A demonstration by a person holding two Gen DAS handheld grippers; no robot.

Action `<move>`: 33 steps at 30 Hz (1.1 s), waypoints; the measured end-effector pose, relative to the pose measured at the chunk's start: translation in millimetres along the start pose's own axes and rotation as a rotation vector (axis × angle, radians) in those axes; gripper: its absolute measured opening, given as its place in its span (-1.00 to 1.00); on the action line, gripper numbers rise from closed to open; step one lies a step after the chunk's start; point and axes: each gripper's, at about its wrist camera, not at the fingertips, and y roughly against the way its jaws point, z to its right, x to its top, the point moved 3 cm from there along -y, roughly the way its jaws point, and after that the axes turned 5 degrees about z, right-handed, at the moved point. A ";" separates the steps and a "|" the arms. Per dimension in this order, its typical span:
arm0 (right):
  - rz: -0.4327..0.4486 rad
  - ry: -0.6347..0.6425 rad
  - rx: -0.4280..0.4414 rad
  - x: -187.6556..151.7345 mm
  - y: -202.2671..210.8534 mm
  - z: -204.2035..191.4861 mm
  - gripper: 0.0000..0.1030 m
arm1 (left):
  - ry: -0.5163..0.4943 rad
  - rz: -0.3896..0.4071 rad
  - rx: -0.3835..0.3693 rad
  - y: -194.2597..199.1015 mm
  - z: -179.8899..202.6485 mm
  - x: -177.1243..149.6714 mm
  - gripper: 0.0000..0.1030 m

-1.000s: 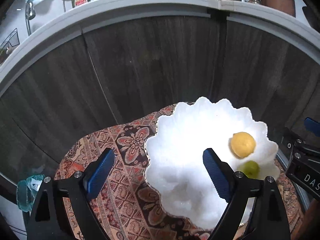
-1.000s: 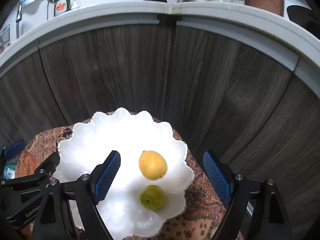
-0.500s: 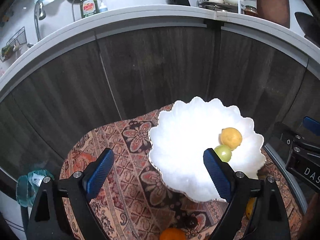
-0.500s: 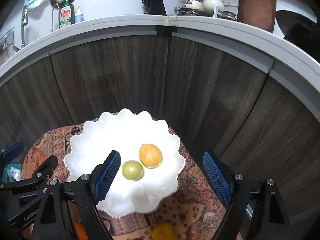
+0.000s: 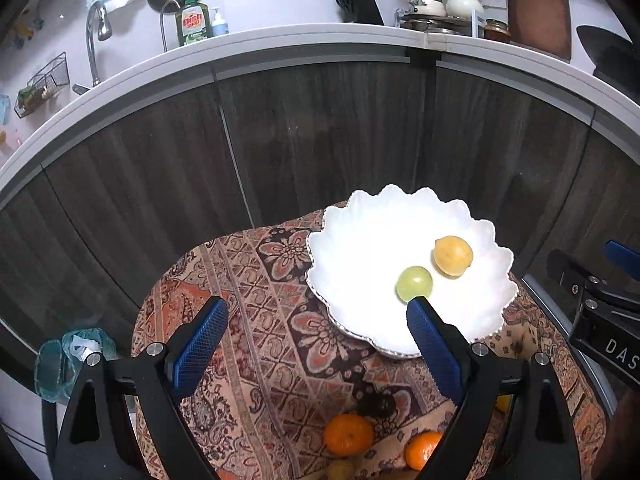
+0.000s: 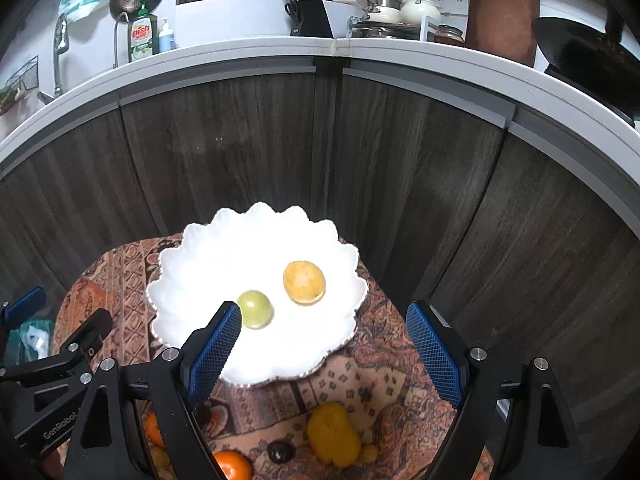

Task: Organize fruits
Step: 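Withdraw both grippers from the bowl toward the remaining fruits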

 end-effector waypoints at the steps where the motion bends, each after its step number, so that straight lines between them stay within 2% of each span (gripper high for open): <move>1: 0.003 -0.001 0.001 -1.9 2.9 0.5 0.66 | -0.001 0.000 -0.008 3.1 0.7 -2.1 0.78; 21: 0.000 -0.028 0.006 -42.4 34.9 8.5 0.66 | -0.022 0.006 -0.014 38.2 5.9 -42.2 0.78; 33: -0.053 -0.047 0.011 -78.0 40.4 14.5 0.66 | -0.009 -0.047 -0.044 40.4 12.0 -77.3 0.78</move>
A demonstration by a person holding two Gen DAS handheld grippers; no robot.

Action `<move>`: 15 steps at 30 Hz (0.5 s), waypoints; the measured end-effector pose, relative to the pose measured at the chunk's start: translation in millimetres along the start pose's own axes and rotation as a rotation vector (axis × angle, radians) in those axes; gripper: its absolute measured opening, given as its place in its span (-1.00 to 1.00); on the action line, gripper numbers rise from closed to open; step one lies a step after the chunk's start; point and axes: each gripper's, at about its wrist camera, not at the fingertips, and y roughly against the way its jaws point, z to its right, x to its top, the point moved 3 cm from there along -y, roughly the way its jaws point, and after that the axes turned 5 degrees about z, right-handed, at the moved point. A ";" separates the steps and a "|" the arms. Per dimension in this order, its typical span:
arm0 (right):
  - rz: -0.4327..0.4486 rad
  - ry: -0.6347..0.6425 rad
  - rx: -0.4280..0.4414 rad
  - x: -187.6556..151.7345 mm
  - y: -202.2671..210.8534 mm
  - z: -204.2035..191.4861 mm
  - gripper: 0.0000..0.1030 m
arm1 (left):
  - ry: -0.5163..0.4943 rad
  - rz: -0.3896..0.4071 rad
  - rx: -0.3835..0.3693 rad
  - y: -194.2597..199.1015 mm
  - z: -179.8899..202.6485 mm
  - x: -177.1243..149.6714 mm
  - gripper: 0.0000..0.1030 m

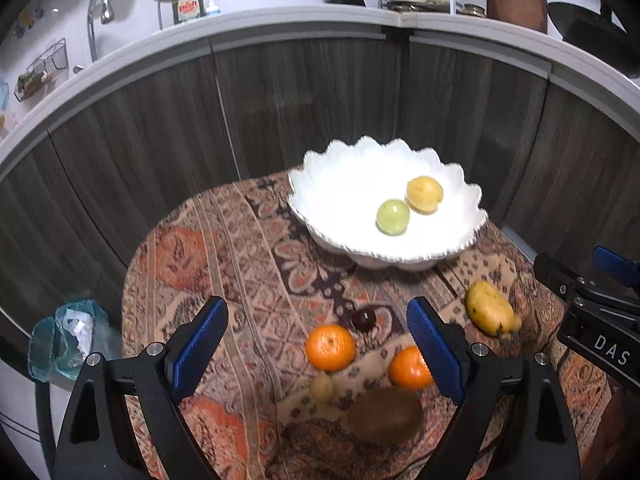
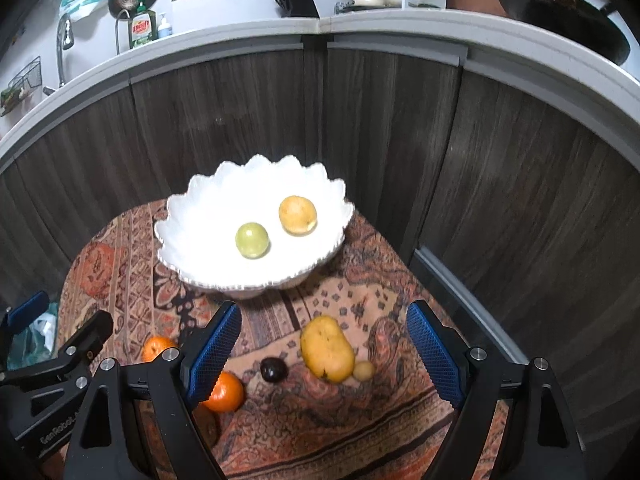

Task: Organize fruits
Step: 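Withdraw both grippers from the bowl toward the remaining fruits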

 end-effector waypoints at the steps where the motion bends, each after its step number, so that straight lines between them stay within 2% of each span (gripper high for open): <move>1: -0.003 0.003 0.000 -3.9 0.7 -0.3 0.66 | -0.006 -0.006 0.003 -0.5 0.6 -2.8 0.78; 9: -0.034 0.025 0.010 -26.4 -2.6 -4.7 0.66 | -0.024 -0.002 0.020 0.7 -3.5 -21.7 0.78; 15: -0.063 0.029 0.013 -46.8 -6.2 -7.3 0.66 | -0.014 -0.045 0.000 -4.6 -4.9 -48.1 0.77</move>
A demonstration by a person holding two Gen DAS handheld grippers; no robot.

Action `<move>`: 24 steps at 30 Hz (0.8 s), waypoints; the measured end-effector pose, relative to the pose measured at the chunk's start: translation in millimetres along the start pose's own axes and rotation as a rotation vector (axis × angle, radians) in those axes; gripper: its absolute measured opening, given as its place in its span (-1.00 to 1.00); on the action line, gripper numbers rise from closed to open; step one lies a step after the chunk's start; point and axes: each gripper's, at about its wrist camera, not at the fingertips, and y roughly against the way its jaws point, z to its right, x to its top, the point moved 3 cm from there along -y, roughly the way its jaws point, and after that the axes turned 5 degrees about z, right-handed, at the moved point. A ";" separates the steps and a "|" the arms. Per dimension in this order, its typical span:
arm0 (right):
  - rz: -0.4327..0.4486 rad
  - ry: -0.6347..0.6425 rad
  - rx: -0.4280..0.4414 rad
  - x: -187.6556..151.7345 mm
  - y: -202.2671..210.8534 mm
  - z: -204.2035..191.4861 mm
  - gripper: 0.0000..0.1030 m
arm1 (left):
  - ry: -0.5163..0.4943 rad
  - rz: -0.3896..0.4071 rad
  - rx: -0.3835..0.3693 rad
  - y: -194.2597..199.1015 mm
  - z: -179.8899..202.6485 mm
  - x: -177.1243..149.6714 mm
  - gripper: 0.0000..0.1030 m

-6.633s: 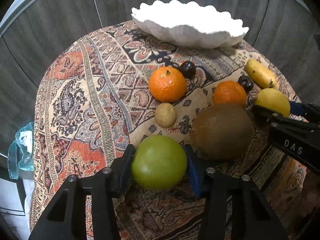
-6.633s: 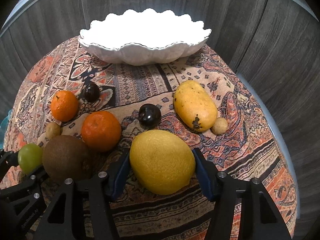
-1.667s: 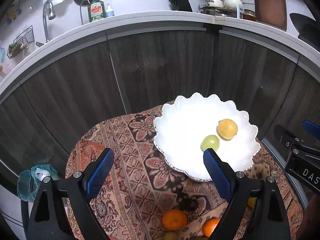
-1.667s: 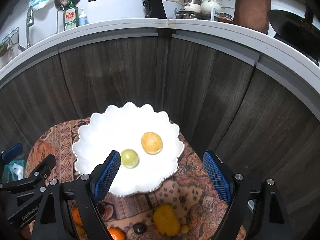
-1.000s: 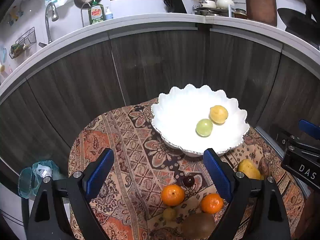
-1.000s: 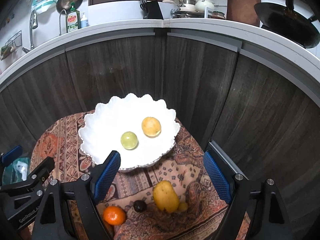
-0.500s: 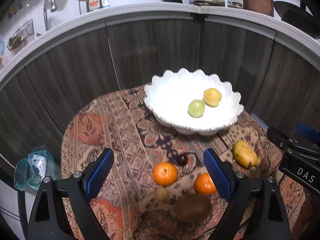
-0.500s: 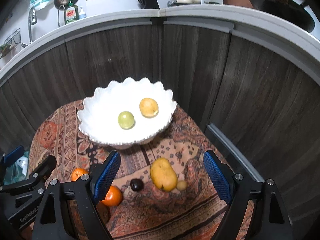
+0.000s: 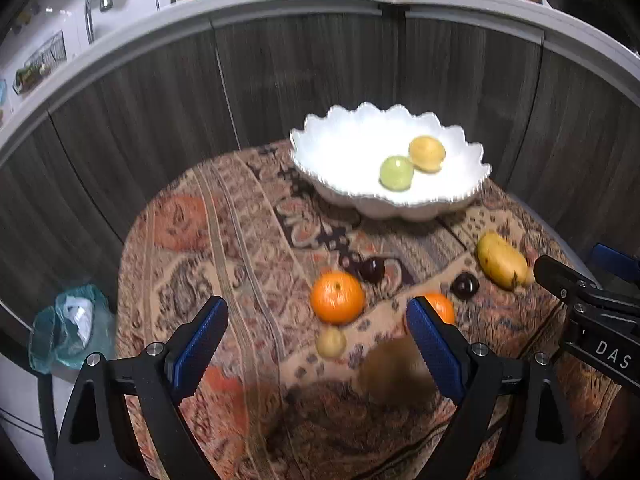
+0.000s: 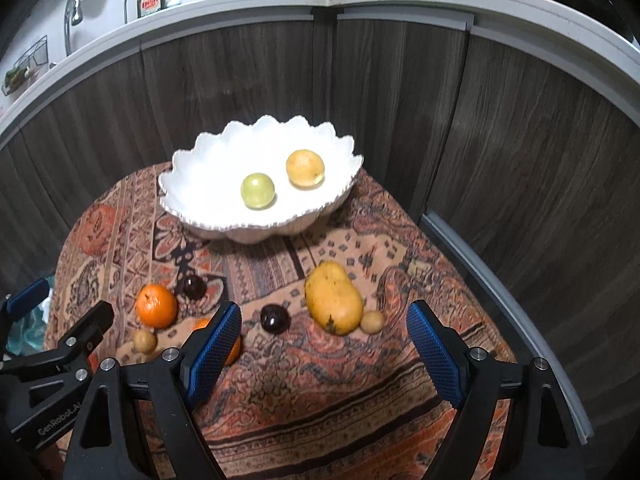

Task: Organize fruits
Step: 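Withdraw both grippers from the bowl toward the remaining fruits, then grasp the brown kiwi with the left gripper while the right gripper grasps the mango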

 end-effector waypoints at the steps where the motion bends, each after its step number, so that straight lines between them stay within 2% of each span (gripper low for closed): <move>1: -0.007 0.002 -0.001 -3.6 -0.7 -0.2 0.66 | 0.001 -0.005 -0.003 -0.7 0.6 -2.7 0.77; 10: -0.056 -0.012 -0.022 -26.6 -5.0 14.0 0.66 | -0.015 -0.057 -0.055 -13.3 24.1 -24.9 0.77; 24: -0.071 -0.042 -0.039 -33.1 -16.3 30.1 0.66 | -0.037 -0.118 -0.099 -36.7 51.2 -40.4 0.76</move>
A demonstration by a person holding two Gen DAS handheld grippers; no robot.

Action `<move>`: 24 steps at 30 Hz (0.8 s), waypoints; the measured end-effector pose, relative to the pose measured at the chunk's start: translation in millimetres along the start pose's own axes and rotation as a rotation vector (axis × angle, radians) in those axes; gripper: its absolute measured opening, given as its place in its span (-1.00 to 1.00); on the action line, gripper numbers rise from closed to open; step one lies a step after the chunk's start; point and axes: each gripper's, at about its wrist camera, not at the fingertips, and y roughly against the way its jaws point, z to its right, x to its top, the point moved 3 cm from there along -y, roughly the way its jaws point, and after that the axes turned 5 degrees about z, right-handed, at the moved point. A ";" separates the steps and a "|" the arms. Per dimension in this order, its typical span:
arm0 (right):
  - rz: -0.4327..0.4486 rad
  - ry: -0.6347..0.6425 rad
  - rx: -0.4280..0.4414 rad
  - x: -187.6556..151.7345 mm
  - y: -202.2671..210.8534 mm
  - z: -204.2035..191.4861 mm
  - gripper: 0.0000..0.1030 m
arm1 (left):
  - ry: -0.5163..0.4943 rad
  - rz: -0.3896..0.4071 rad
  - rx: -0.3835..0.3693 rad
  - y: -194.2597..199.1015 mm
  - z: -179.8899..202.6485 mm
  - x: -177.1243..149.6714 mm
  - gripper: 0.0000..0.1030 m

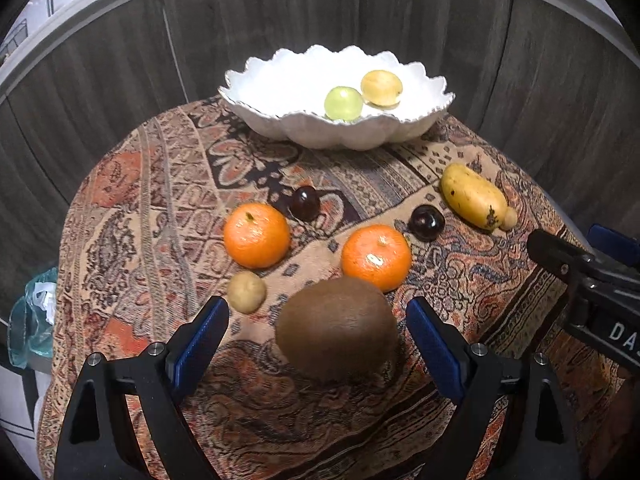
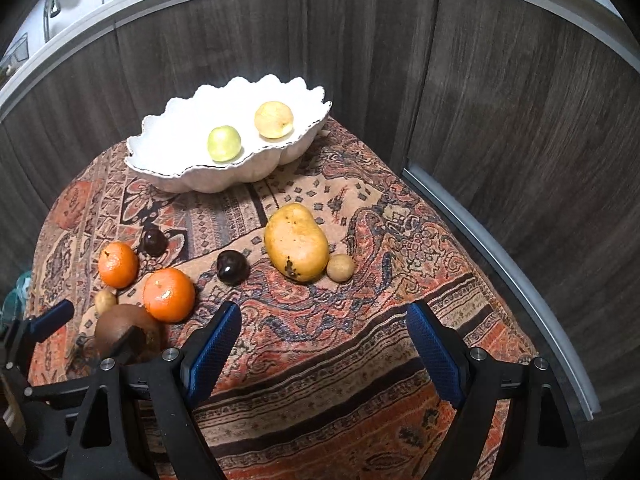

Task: Organize fruits
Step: 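Grasp the brown kiwi with the left gripper while the right gripper grasps the mango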

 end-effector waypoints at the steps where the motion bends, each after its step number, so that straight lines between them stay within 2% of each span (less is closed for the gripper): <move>1: -0.001 -0.002 0.001 -0.4 -0.4 0.4 0.66 | -0.003 -0.009 -0.004 -2.8 2.1 -1.6 0.76; 5: -0.007 -0.004 0.004 -1.5 -3.1 1.1 0.66 | -0.012 -0.024 -0.008 -9.7 7.1 -4.5 0.67; 8: -0.010 -0.002 0.003 -2.4 -4.6 1.5 0.66 | -0.011 -0.045 -0.021 -15.8 9.6 -6.3 0.38; 11: -0.015 -0.004 0.002 -2.8 -5.9 1.9 0.66 | -0.018 -0.043 -0.014 -17.5 11.1 -7.3 0.38; 14: -0.013 -0.001 0.000 -3.0 -5.8 1.8 0.66 | -0.024 -0.038 -0.004 -17.5 9.5 -6.5 0.28; 24: -0.010 0.002 0.000 -3.4 -6.2 1.2 0.66 | -0.034 -0.030 -0.004 -16.0 9.6 -6.3 0.25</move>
